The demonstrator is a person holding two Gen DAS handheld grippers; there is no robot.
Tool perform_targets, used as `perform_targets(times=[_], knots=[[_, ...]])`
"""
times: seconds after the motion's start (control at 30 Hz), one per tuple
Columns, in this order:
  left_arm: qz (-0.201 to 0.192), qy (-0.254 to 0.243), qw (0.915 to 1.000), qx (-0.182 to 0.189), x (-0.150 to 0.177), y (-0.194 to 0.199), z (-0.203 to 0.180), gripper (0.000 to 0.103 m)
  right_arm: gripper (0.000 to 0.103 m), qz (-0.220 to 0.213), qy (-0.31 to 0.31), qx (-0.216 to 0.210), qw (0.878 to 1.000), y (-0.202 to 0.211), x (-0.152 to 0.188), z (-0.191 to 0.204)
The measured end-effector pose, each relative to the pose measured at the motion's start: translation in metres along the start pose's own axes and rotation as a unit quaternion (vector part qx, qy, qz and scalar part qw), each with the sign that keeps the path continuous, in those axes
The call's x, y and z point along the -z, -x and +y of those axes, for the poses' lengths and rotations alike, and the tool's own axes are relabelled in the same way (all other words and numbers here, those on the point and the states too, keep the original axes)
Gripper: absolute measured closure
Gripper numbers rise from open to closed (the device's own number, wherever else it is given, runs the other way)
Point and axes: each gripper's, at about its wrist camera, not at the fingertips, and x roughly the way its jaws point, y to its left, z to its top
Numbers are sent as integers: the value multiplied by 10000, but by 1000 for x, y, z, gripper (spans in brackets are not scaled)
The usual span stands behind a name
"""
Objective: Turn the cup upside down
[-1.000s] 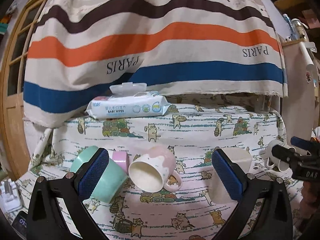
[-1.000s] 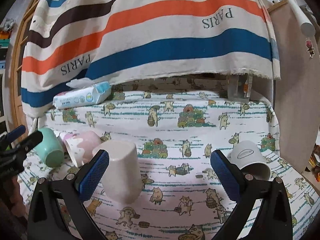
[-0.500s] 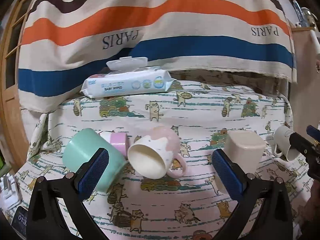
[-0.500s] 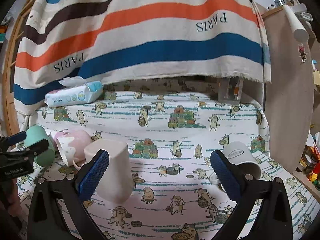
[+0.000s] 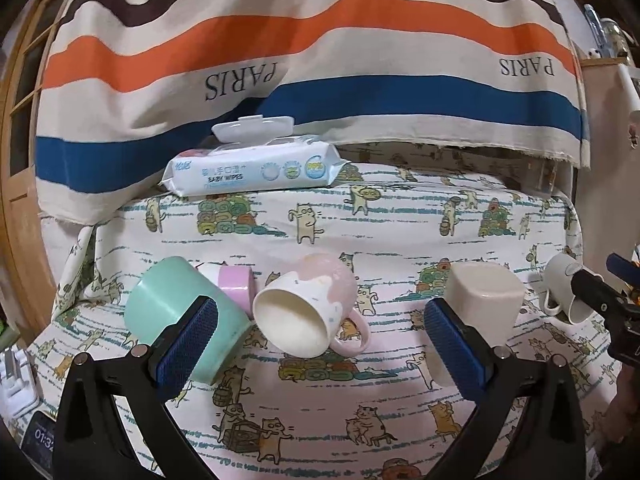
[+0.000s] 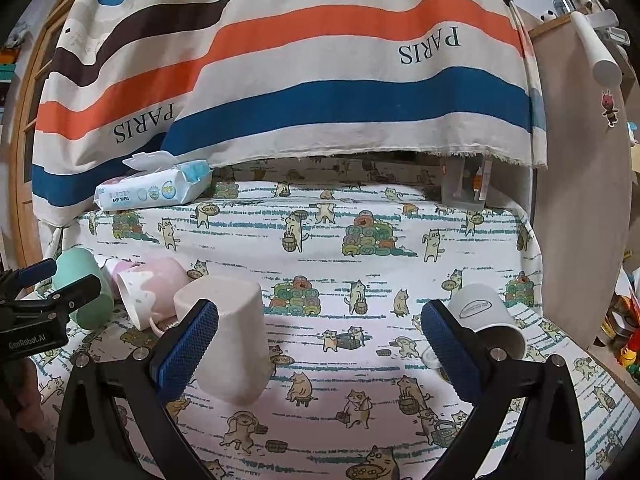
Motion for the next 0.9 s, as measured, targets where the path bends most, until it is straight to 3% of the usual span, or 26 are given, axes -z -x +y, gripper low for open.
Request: perform_targets(times=[0.9], knots=[[32,-8,10000,-14,0,0,1,1,1,5,0,14,10000,-1,-1,-1]])
